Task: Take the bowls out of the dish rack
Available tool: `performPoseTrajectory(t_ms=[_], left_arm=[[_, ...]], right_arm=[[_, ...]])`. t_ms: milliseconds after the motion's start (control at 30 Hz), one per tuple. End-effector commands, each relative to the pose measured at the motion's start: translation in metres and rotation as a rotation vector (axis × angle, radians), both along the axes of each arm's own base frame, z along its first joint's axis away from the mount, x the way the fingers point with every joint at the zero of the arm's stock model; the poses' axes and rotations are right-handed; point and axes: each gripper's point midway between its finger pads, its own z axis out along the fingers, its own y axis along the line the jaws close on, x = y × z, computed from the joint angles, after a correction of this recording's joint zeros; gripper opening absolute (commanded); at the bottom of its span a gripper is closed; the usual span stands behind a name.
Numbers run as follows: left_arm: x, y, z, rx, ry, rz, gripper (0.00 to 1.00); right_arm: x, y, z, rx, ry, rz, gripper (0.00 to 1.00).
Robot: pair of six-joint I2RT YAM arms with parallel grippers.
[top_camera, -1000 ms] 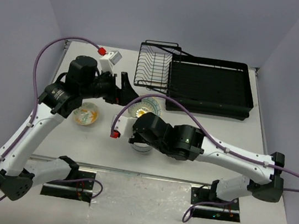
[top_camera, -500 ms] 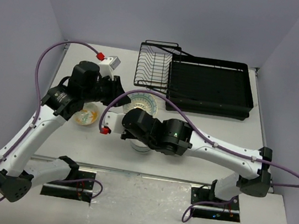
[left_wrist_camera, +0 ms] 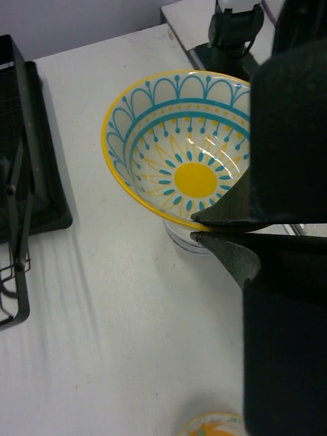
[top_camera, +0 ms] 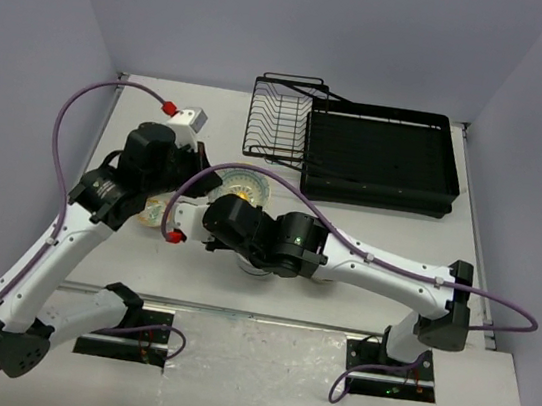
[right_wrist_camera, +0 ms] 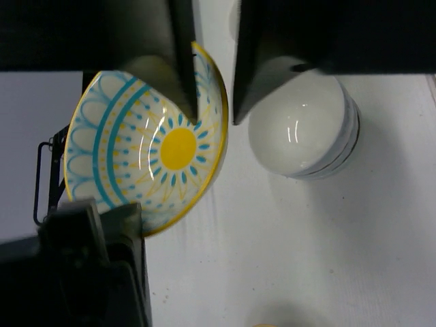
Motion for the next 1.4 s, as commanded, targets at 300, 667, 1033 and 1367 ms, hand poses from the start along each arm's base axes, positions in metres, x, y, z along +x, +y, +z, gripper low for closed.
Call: performPoseTrajectory(t_ms=[300, 667, 1033, 1367], left_arm=[[0.004, 0.108, 0.03, 0.02, -0.213, 0.6, 0.0], [0.025, 0.178, -0.026, 0.021, -0.119, 0.851, 0.0], [0.046, 0.199, -0.101, -0.163, 0.001, 0.894, 0.0], [0.03, 0.219, -0.144, -0.138, 0.016, 1.019, 0.0]], right_arm=[[0.014, -0.011, 0.061, 0.254, -0.114, -0.109, 0.99], [-0.018, -0.096, 0.09, 0.774, 0.102, -0.277, 0.99], [-0.035, -0.157, 0.082, 1.003, 0.208, -0.334, 0.99], [-0.044, -0.152, 0.065, 0.96, 0.254, -0.277, 0.99]])
